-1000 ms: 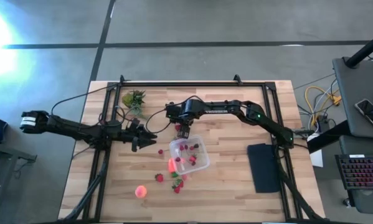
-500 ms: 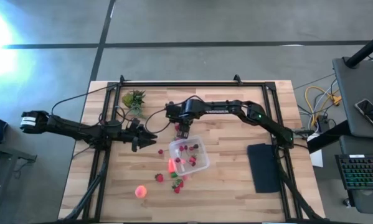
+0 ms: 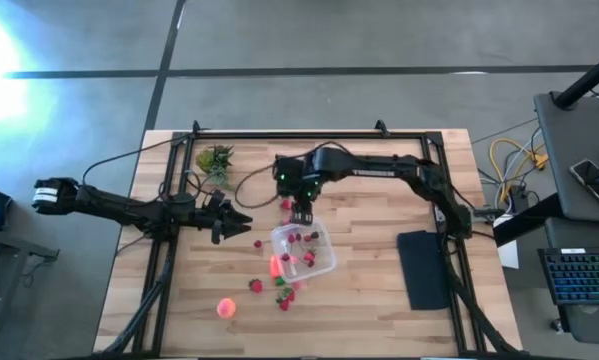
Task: Pick and placing Produce into tupperware
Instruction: Put the strawberry into the transparent container
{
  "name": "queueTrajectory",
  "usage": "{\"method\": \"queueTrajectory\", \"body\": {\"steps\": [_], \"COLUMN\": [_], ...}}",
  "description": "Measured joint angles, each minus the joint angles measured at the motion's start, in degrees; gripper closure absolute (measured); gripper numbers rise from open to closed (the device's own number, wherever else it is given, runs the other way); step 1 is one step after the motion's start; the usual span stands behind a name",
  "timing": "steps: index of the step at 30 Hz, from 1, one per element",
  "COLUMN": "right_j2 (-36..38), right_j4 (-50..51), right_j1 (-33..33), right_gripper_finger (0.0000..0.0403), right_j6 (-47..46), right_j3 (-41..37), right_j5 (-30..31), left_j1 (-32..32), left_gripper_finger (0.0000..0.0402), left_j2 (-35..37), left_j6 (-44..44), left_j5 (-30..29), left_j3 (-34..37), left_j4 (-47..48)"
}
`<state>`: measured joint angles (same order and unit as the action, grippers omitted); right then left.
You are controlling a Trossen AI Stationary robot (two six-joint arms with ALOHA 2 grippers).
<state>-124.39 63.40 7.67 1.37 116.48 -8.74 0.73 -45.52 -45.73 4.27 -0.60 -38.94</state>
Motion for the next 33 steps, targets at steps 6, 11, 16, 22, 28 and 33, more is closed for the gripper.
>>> {"method": "queueTrajectory", "body": {"steps": [6,11,16,22,28,33], "right_j2": [0.5,0.5,0.5,0.5,0.5,-1.5], "right_j4": [3.7,3.5,3.3,3.1,-5.3,-12.2], "right_j1": [-4.9,-9.3,-10.4,-8.3,-2.9,0.8], "right_gripper_finger": [0.0249,0.0240,0.0209,0.0154,0.0127,0.0136], "right_j6": [1.7,4.2,2.5,-1.8,-14.7,-20.9], "right_j3": [-0.8,-3.6,-5.2,-3.9,-2.7,-3.1], "right_j5": [-5.1,-2.6,6.0,7.0,6.4,6.0], "left_j1": [0.0,0.0,0.0,0.0,0.0,0.0], "left_gripper_finger": [0.0164,0.0164,0.0164,0.0164,0.0164,0.0164], "left_j2": [-0.1,-0.2,-0.2,-0.2,-0.2,-0.2], "left_j6": [0.2,0.2,0.2,0.1,-0.1,0.0], "left_j5": [0.0,0.0,0.0,0.0,0.0,0.0], "left_j3": [0.0,0.0,0.0,0.0,0.0,0.0], "left_j4": [0.0,0.0,0.0,0.0,0.0,0.0]}}
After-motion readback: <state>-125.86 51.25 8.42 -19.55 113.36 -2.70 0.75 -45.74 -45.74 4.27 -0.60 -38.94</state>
